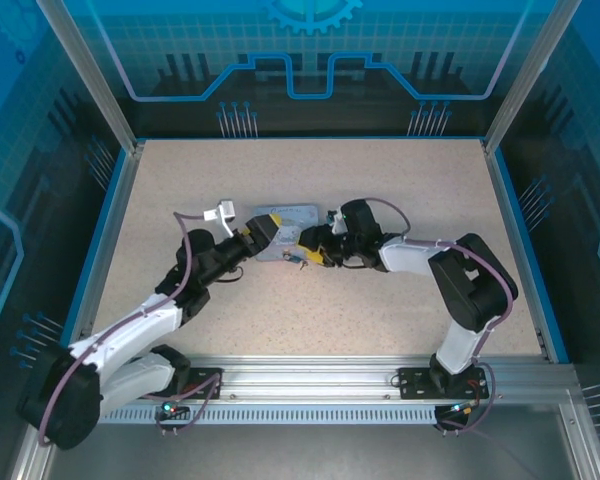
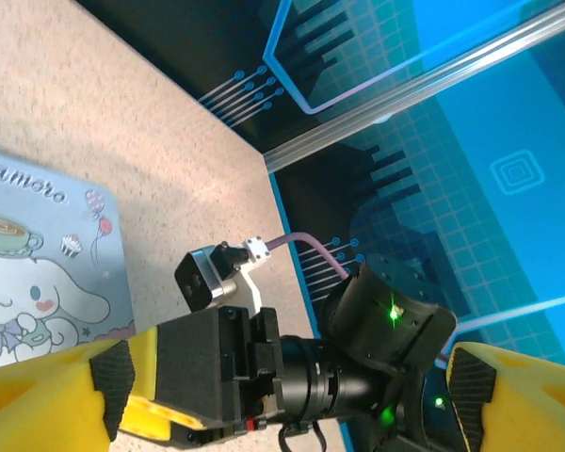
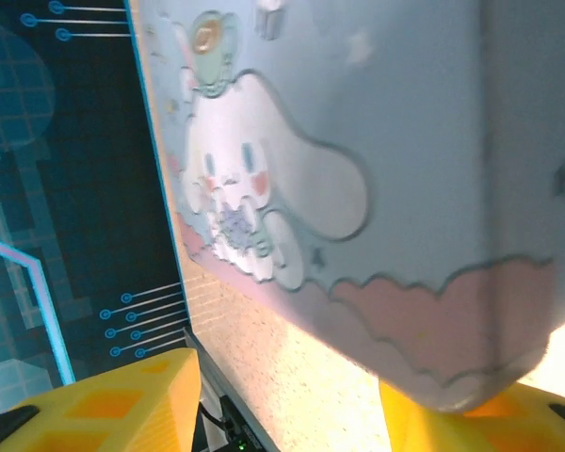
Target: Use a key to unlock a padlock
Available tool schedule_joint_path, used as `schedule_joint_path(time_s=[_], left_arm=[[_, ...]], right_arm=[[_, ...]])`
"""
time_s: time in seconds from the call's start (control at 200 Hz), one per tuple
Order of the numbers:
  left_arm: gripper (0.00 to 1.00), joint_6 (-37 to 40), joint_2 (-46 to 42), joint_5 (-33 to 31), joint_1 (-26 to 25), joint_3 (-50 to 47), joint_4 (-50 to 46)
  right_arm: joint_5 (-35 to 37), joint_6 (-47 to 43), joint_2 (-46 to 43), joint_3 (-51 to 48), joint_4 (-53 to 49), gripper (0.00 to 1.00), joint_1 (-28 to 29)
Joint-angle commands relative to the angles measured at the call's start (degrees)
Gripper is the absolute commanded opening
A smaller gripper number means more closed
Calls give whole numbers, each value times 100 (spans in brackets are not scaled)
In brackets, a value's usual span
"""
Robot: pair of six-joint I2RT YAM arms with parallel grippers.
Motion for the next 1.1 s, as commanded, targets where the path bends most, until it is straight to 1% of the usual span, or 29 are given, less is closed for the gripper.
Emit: schedule_joint_path(time_s=[0.0,0.12,0.165,0.235,0.315,0.41,0.465,0.645,0.73,0.955,1.096], left_arm=[[99,640,-177,-274,55,228,-1682],[99,557,-86,-239,53,222,-1712],[99,538,-60,-229,51,212,-1719],[99,554,-52,-237,56,212,-1815],[99,619,-65,-263,51,220,-1917],[99,682,-84,-267,75,242,-2005],[99,687,-70,-252,107,247,-2010],[99,687,-50,-227,187,281,-2007],[99,678,-43,-203,203,291,-2011],[99,626,23,-183,209,399,-2126],[99,578,36,-234,218,533,-2303]], right_arm=[[168,-600,398,691,-675,53,73],[159,-803,916,1354,-833,52,75],[89,-801,1039,1461,-844,51,77],[21,-816,1034,1379,-691,50,108],[108,-1018,885,1142,-673,49,144],[294,-1370,615,748,-635,49,143],[458,-1671,484,596,-785,48,153],[797,-2470,398,402,-1201,48,185],[928,-2769,402,420,-1305,49,205],[1416,-3991,617,836,-1874,49,414],[1426,-4349,816,988,-1893,49,503]])
